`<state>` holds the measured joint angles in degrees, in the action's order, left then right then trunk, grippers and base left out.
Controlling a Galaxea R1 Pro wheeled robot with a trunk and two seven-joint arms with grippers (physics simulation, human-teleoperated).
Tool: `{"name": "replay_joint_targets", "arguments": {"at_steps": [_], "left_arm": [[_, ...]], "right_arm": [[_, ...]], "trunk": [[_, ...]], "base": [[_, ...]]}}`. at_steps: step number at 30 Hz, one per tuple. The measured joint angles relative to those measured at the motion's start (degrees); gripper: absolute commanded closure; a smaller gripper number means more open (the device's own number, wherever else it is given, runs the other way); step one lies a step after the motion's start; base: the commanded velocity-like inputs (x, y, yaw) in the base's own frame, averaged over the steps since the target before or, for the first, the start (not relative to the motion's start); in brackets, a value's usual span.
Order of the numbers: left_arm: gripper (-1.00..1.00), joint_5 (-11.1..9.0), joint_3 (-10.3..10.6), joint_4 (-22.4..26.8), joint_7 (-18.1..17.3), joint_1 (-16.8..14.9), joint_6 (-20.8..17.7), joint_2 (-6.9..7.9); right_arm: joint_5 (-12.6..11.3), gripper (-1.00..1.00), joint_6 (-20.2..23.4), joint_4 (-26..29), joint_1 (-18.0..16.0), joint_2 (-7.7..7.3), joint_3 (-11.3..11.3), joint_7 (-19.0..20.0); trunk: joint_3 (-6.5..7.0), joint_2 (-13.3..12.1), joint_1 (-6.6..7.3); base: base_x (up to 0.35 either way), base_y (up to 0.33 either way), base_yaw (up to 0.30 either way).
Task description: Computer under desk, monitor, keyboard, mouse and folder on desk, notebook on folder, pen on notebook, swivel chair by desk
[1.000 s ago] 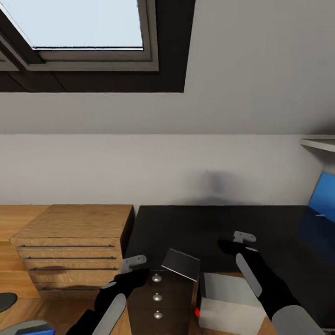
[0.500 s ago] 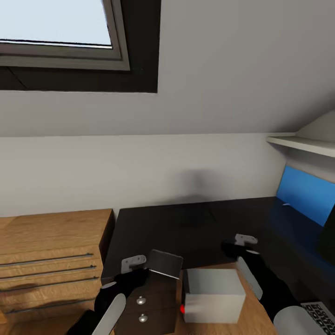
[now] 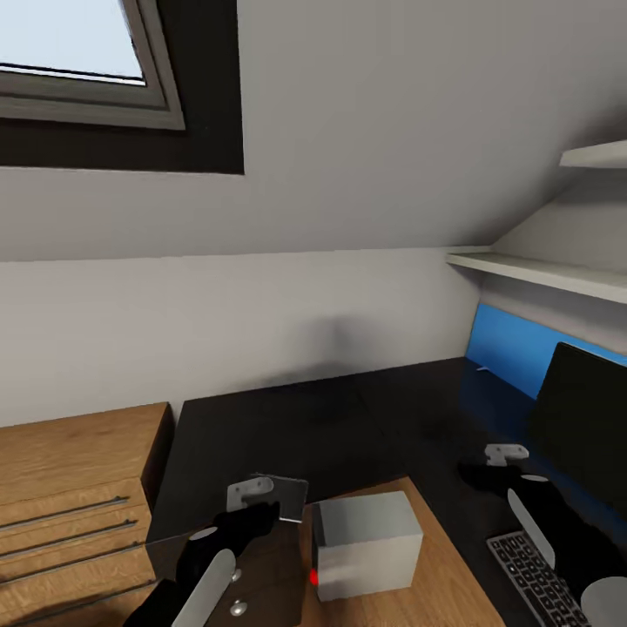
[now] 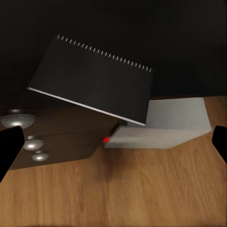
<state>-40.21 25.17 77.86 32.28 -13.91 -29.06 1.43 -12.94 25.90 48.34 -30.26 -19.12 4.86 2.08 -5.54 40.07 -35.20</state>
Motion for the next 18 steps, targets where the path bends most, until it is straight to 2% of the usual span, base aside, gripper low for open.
{"name": "replay_joint_targets", "arguments": {"at_steps": [3,7,12,13,16,18], "left_arm": [[-1.00,0.0,0.5,0.0,0.0,0.0,0.0,-0.05],[-1.00,0.1,4.0,1.0,0.1,0.0,0.1,0.11],[-1.00,0.0,5.0,1.4,0.1,0.0,0.0,0.24],[-1.00,-0.1,5.2,1.5,0.1,0.0,0.0,0.26],[-1.00,-0.1,5.2,1.5,0.1,0.0,0.0,0.27],[-1.00,-0.2,5.3,1.5,0.1,0.0,0.0,0.21]], "right_arm": [[0.2,1.00,-0.5,-1.8,0.0,-1.55,-0.2,1.1],[1.3,1.00,-1.5,-3.0,0.0,-2.32,-0.1,2.4],[3.9,1.00,-2.1,-3.8,0.0,-2.01,0.0,2.4],[4.7,1.00,-3.2,-4.2,0.0,-1.42,0.1,2.3],[5.3,1.00,-4.1,-4.9,0.0,-1.16,0.2,2.3],[5.6,1.00,-7.9,-6.7,0.0,-1.03,0.2,2.2]], "trunk": [[0.08,0.0,0.00],[0.20,0.0,0.00],[0.23,0.0,0.00],[0.23,0.0,0.00],[0.24,0.0,0.00],[0.24,0.0,0.00]], "base": [[0.000,0.000,-0.296],[0.000,0.000,-0.247],[0.000,0.000,-0.063],[0.000,0.000,-0.007],[0.006,0.000,-0.003],[0.093,0.000,-0.001]]}}
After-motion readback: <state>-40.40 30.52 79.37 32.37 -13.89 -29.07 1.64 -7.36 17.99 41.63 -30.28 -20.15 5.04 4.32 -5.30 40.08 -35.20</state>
